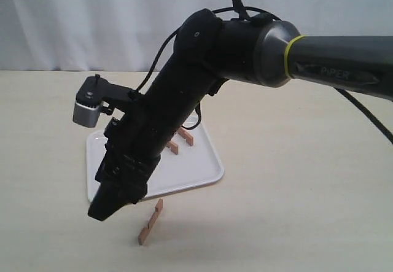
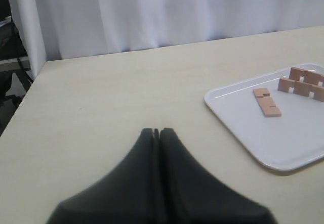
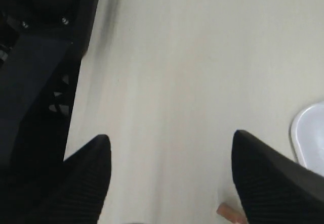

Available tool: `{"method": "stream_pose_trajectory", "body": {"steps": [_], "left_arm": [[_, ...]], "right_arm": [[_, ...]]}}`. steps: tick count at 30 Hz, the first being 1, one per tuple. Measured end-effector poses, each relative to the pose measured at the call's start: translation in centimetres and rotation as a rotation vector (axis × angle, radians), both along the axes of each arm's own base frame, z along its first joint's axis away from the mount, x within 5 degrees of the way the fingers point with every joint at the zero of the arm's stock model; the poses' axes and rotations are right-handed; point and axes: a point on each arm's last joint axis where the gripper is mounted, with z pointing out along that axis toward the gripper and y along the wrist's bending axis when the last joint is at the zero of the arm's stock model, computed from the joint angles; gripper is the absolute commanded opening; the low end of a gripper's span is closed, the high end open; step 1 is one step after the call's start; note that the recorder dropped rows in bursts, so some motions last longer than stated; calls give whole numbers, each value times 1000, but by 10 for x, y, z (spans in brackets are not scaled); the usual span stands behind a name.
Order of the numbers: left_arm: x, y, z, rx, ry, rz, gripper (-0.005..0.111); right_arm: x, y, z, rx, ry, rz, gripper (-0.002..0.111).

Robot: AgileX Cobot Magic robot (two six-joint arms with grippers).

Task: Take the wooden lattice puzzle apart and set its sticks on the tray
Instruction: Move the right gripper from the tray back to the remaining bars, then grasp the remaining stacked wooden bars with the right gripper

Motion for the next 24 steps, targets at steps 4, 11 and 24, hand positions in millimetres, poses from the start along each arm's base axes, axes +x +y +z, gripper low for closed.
{"method": "stream_pose_trajectory", "body": {"steps": [4, 11, 24], "left_arm": [[0, 0, 0, 0, 0, 0, 0], [0, 0, 0, 0, 0, 0, 0], [0, 0, 0, 0, 0, 0, 0]], "right_arm": [[-3, -1, -10, -12, -20, 26, 64], [-11, 32, -18, 49, -379, 308, 64], [-4, 2, -76, -419, -641, 577, 63]]}}
